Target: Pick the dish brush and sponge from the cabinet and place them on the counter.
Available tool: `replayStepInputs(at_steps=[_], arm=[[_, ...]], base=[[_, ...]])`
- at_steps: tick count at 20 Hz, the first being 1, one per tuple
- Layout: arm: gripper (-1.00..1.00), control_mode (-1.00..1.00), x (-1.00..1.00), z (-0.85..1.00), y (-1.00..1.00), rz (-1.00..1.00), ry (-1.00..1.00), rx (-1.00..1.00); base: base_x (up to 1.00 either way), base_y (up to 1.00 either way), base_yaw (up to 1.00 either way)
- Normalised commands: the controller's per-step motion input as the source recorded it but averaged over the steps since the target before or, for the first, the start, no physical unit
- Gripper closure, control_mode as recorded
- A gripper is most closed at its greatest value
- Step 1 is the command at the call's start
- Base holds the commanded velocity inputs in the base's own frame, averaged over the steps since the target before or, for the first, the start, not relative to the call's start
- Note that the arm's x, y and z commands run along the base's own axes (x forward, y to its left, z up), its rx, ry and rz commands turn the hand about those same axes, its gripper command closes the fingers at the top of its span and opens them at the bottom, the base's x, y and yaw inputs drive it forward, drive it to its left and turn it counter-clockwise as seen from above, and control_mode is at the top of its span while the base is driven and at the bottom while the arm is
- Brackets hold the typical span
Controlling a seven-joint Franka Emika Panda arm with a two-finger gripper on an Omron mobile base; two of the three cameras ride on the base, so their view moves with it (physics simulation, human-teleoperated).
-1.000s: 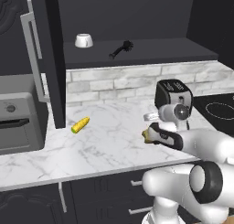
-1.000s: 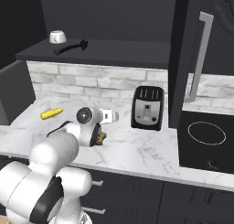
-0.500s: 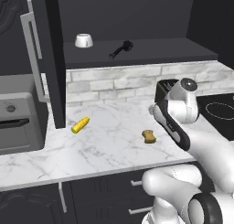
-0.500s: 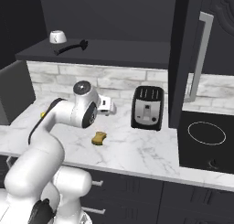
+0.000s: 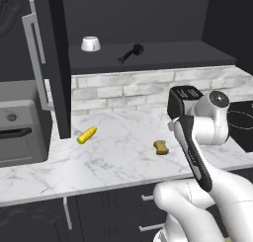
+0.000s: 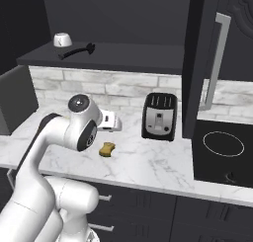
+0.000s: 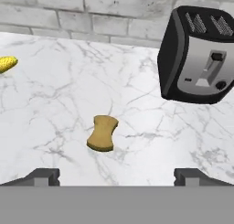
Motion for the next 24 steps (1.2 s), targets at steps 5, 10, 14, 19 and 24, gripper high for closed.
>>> replayStepInputs(at_steps=[5, 10, 14, 19, 24], arm=[[-1.0, -1.0, -0.27, 0.74, 0.0, 0.0, 0.0, 0.02], [-1.0, -1.0, -0.3, 0.76, 0.0, 0.0, 0.0, 0.03], [-1.0, -1.0, -0.33, 0.38, 0.05, 0.0, 0.0, 0.0], [-1.0, -1.0, -0.49, 0.02, 0.24, 0.0, -0.06, -0.01], [-1.0, -1.0, -0.34, 0.34, 0.24, -0.02, -0.06, 0.0]], base=[[0.0, 0.0, 0.0], [0.0, 0.0, 0.0], [0.0, 0.0, 0.0], [0.0, 0.0, 0.0], [0.0, 0.0, 0.0]])
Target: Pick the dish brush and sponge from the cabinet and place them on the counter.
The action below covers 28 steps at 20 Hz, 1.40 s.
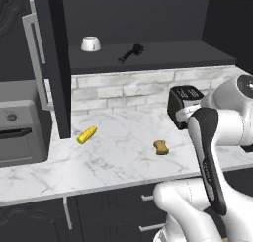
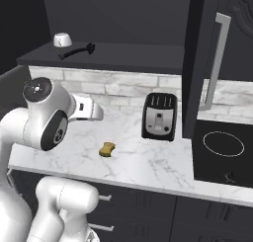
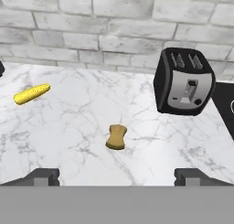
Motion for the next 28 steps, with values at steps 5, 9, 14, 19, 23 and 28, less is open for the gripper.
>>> replayStepInputs(at_steps=[5, 9, 14, 19, 23, 28], arm=[[-1.0, -1.0, -0.15, 0.5, 0.1, 0.0, -0.01, 0.01], [-1.0, -1.0, -0.09, 0.59, 0.08, 0.0, 0.0, 0.04], [-1.0, -1.0, -0.1, 0.36, 0.03, 0.0, -0.02, 0.03], [-1.0, -1.0, -0.13, 0.03, -0.04, -0.04, -0.13, 0.06], [-1.0, -1.0, -0.17, 0.32, -0.08, -0.01, -0.14, 0.06], [-1.0, -1.0, -0.03, 0.38, 0.23, -0.05, -0.2, 0.02]], base=[[0.0, 0.0, 0.0], [0.0, 0.0, 0.0], [0.0, 0.0, 0.0], [0.0, 0.0, 0.0], [0.0, 0.0, 0.0], [0.0, 0.0, 0.0]])
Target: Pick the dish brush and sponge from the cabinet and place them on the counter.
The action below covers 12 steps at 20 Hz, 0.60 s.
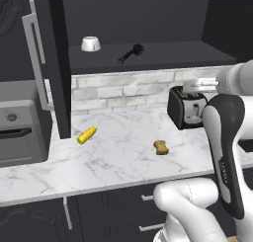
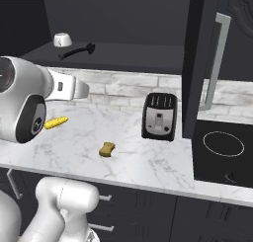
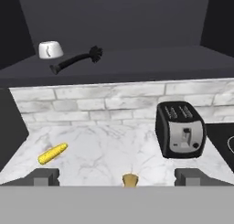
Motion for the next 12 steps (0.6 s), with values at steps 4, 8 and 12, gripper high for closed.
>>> replayStepInputs(at_steps=[4, 8, 12], arm=[[-1.0, -1.0, 0.0, 0.47, 0.14, -0.05, -0.01, 0.0], [-1.0, -1.0, 0.01, 0.48, 0.0, -0.01, 0.0, 0.08], [-1.0, -1.0, 0.03, 0.5, 0.0, 0.01, 0.0, 0.16]], base=[[0.0, 0.0, 0.0], [0.0, 0.0, 0.0], [0.0, 0.0, 0.0]])
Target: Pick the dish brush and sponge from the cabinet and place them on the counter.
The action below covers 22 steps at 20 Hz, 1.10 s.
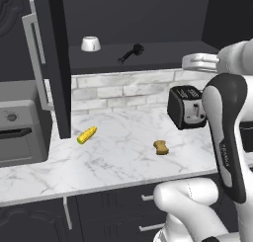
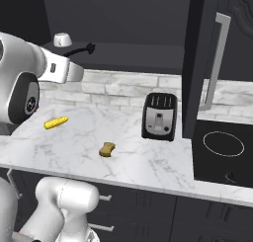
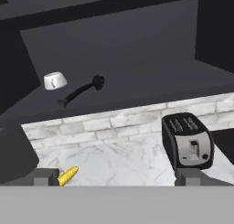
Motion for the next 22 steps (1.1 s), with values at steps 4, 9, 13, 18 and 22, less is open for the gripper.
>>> replayStepInputs(at_steps=[4, 9, 13, 18, 22], arm=[[-1.0, -1.0, 0.04, 0.09, 0.02, 0.03, -0.02, 0.09], [-1.0, -1.0, 0.26, 0.0, 0.09, 0.01, -0.01, 0.08], [-1.0, -1.0, 0.22, 0.0, 0.11, 0.0, 0.0, 0.06], [-1.0, -1.0, 0.19, 0.0, 0.17, 0.0, 0.0, 0.02], [-1.0, -1.0, 0.12, 0.0, 0.31, 0.0, -0.04, -0.03]], base=[[0.0, 0.0, 0.0], [0.0, 0.0, 0.0], [0.0, 0.0, 0.0], [0.0, 0.0, 0.0], [0.0, 0.0, 0.0]])
